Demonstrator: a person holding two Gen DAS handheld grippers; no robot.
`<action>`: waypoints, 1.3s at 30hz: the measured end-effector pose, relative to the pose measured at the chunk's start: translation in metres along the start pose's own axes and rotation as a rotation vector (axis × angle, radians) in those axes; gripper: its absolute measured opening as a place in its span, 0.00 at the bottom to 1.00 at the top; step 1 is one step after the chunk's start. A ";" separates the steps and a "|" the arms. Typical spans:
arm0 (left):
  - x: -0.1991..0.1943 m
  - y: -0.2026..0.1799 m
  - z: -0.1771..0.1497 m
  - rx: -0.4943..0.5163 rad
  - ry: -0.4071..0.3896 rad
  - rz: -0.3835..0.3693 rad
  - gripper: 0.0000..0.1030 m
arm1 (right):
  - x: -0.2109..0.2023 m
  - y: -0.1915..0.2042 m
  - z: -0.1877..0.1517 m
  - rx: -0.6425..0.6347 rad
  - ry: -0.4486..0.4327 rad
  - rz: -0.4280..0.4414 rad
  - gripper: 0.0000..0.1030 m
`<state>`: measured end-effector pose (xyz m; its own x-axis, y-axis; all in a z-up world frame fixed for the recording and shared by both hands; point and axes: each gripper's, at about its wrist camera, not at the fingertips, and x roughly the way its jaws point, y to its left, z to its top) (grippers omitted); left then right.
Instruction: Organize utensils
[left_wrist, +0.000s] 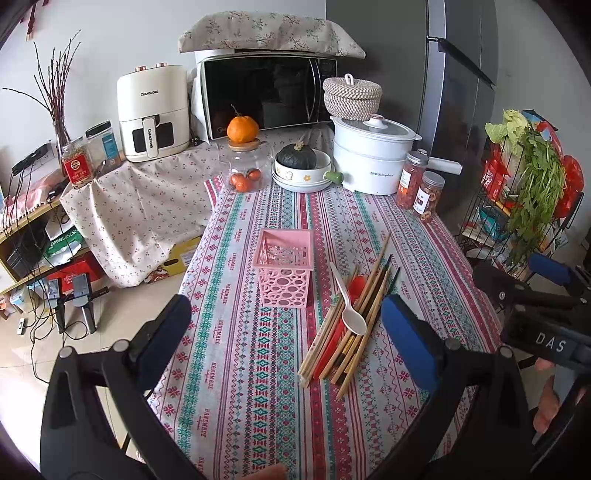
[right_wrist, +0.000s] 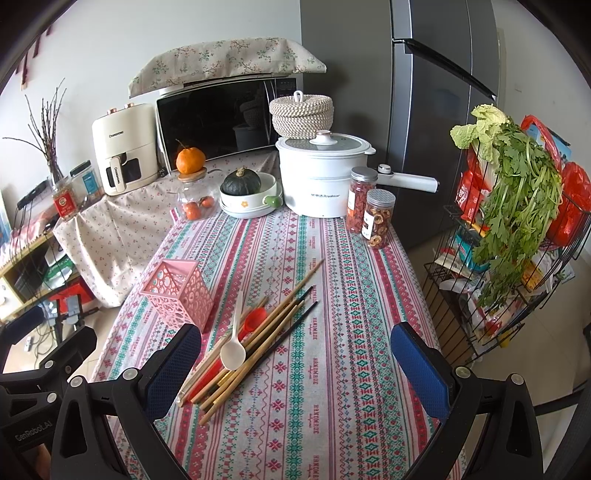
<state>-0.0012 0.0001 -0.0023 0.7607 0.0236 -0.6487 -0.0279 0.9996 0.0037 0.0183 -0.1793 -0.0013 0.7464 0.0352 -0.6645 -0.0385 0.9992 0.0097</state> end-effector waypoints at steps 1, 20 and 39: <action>0.000 0.000 0.000 0.000 0.000 0.000 0.99 | 0.000 0.000 0.000 0.000 0.000 0.000 1.00; 0.001 -0.001 -0.003 0.003 0.004 0.000 0.99 | 0.000 -0.001 0.000 0.004 -0.002 -0.004 1.00; 0.090 -0.054 0.053 0.178 0.156 -0.099 0.99 | 0.102 -0.068 0.032 0.095 0.184 -0.052 1.00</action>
<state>0.1036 -0.0511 -0.0204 0.6442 -0.0634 -0.7622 0.1670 0.9842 0.0593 0.1182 -0.2430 -0.0457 0.6112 -0.0112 -0.7914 0.0662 0.9971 0.0370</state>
